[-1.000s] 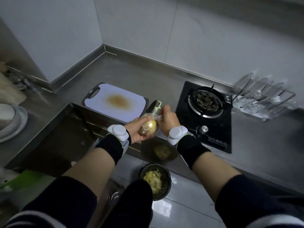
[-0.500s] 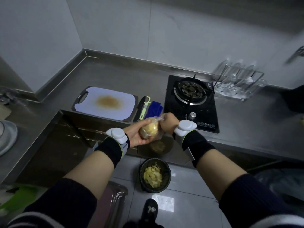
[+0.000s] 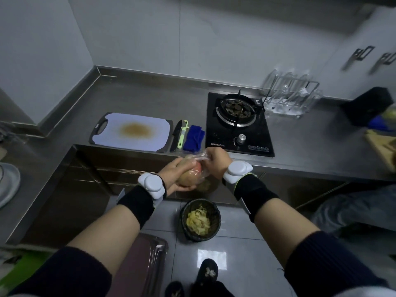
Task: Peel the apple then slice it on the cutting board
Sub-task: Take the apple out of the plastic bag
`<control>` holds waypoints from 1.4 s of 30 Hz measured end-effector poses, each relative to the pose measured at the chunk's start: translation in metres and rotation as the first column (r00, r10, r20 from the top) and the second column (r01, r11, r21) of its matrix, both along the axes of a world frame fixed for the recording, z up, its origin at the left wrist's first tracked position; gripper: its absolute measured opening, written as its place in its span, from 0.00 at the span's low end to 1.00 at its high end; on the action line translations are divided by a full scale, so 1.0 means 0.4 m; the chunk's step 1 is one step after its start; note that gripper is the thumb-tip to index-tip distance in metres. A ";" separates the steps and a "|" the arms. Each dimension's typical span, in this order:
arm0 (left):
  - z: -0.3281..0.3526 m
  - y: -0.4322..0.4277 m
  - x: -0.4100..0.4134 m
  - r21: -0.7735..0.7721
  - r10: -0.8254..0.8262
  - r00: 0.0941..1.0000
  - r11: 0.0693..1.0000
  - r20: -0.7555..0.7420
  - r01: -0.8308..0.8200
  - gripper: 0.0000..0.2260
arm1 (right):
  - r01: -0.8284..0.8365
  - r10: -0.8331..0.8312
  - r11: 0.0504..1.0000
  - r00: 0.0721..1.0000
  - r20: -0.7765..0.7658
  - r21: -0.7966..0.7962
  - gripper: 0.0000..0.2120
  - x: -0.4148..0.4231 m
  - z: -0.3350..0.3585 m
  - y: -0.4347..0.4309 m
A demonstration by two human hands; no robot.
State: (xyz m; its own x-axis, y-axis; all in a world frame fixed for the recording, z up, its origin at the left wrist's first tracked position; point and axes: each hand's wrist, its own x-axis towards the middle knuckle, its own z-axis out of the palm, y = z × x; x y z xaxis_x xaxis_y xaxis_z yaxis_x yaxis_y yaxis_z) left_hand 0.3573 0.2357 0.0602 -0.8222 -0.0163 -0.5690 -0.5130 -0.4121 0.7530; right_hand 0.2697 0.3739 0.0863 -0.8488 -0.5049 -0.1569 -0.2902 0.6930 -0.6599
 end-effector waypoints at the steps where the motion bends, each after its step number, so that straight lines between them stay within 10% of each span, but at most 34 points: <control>1: 0.006 0.006 0.009 0.065 -0.024 1.000 0.998 0.003 0.024 0.22 | 0.030 -0.029 1.000 0.999 0.023 -0.010 0.06 0.002 -0.014 0.011; 9: 0.005 0.000 0.005 0.443 0.137 0.978 0.875 0.157 -0.194 0.29 | 0.207 -0.177 0.975 0.943 0.282 -0.079 0.07 -0.014 -0.087 0.072; 21: -0.146 0.049 -0.097 0.205 0.226 0.936 0.936 0.270 -0.285 0.23 | 0.100 -0.039 0.962 0.971 0.236 -0.254 0.06 -0.049 -0.120 0.051; 32: -0.316 0.130 -0.177 0.076 0.142 0.953 0.983 0.266 -0.167 0.18 | -0.024 0.053 0.998 0.766 0.641 -0.054 0.46 -0.152 -0.349 0.105; 42: -0.697 0.191 -0.217 0.051 -0.039 0.923 0.998 0.382 0.021 0.10 | 0.147 -0.133 0.988 0.622 0.772 0.052 0.22 -0.156 -0.677 0.200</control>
State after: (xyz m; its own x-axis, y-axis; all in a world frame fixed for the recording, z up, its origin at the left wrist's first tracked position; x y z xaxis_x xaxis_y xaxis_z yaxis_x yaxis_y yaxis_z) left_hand 0.2706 0.3119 -0.2187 -0.5410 0.0383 -0.8401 -0.7714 -0.4206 0.4776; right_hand 0.2073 0.4539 -0.1847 -0.4813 -0.3985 -0.7807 0.4287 0.6699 -0.6063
